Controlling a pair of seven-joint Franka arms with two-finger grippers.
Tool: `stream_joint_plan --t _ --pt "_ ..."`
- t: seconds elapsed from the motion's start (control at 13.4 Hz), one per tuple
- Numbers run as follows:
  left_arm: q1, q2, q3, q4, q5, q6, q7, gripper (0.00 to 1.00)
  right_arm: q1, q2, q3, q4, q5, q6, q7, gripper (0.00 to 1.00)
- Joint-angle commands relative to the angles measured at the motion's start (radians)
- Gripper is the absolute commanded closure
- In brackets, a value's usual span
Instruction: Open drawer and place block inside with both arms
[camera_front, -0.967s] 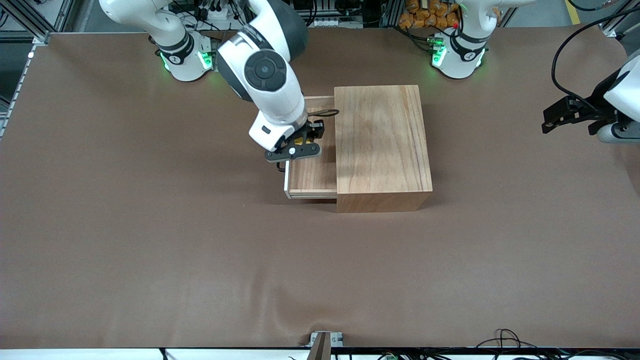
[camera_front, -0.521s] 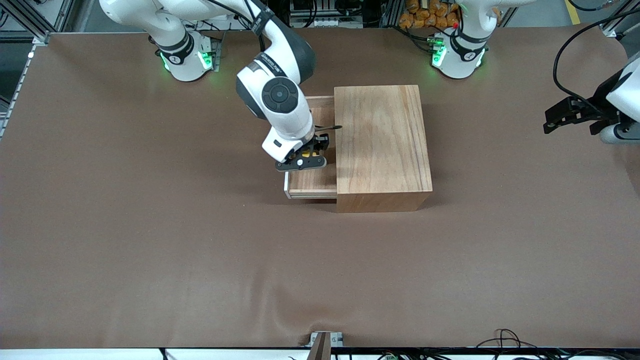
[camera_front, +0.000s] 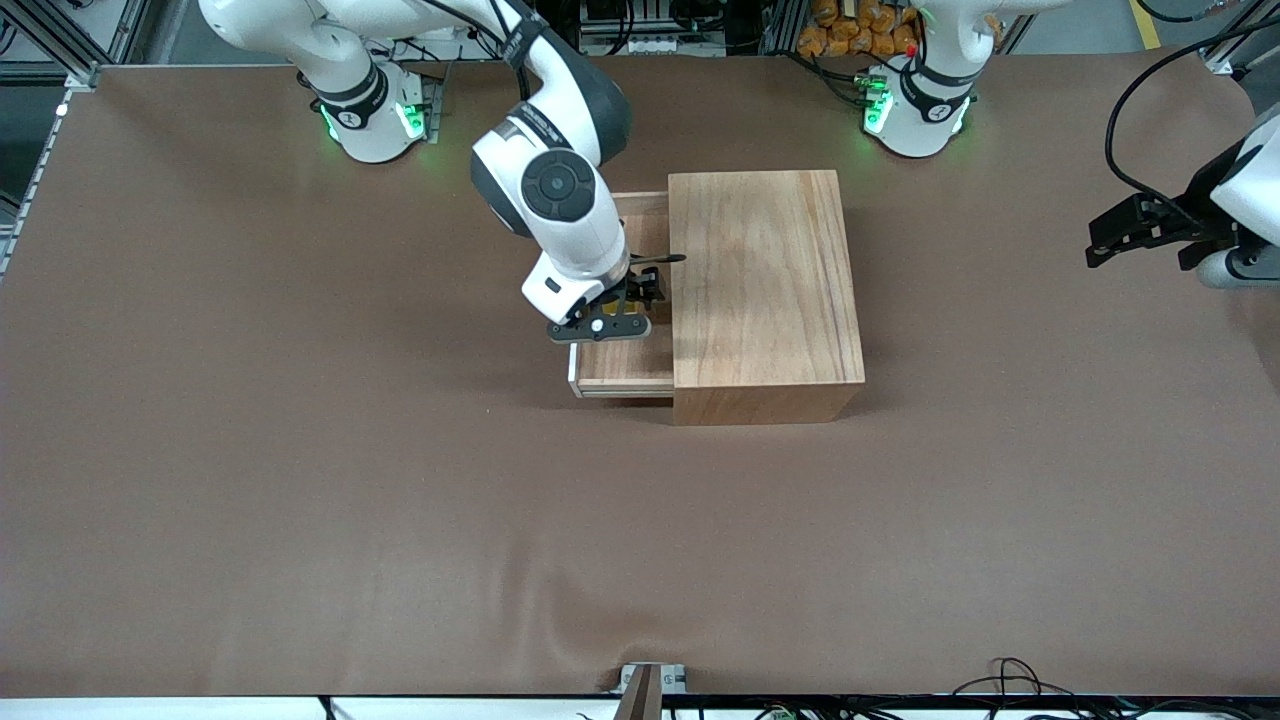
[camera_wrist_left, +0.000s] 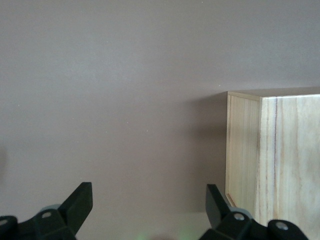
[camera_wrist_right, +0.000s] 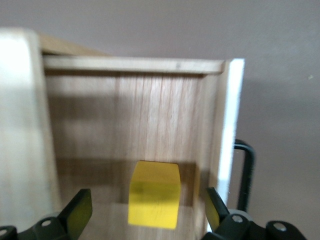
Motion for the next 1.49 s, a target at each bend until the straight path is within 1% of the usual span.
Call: stream_joint_plan --t 0.0,0.07,0.22,0.3,0.45,0.6,0.82,0.97,1.12,1.41 --pt "0.009 0.004 -0.006 0.016 -0.008 -0.015 0.02 0.0 -0.079 -0.083 -0.007 0.025 -0.003 -0.068 -0.013 0.0" --pt "0.009 0.004 -0.005 0.016 -0.006 -0.015 0.02 0.0 -0.128 -0.109 -0.007 0.022 -0.003 -0.095 -0.082 0.0" --pt "0.009 0.007 -0.006 0.018 -0.006 -0.015 0.02 0.0 -0.261 -0.165 -0.007 0.018 -0.001 -0.219 -0.34 0.0" --pt "0.009 0.005 -0.006 0.018 -0.006 -0.015 0.02 0.0 -0.326 -0.197 -0.007 0.014 -0.001 -0.268 -0.421 0.0" --pt "0.009 0.005 -0.006 0.019 -0.006 -0.015 0.02 0.0 -0.445 -0.256 -0.007 0.001 -0.001 -0.338 -0.53 0.0" --pt "0.006 0.007 -0.006 0.019 -0.005 -0.015 0.02 0.0 -0.57 -0.325 -0.006 -0.033 -0.001 -0.347 -0.602 0.0" --pt "0.001 0.005 -0.008 0.019 -0.005 -0.015 0.02 0.0 -0.699 -0.406 -0.004 -0.036 -0.017 -0.443 -0.661 0.0" --pt "0.004 0.005 -0.009 0.019 -0.008 -0.016 0.02 0.0 -0.746 -0.445 0.0 -0.033 -0.041 -0.508 -0.662 0.0" --pt "0.004 0.005 -0.009 0.019 -0.008 -0.016 0.02 0.0 -0.747 -0.478 0.022 -0.03 -0.137 -0.548 -0.661 0.0" --pt "0.003 0.005 -0.009 0.019 -0.012 -0.025 0.02 0.0 -0.744 -0.492 0.02 -0.025 -0.145 -0.562 -0.661 0.0"
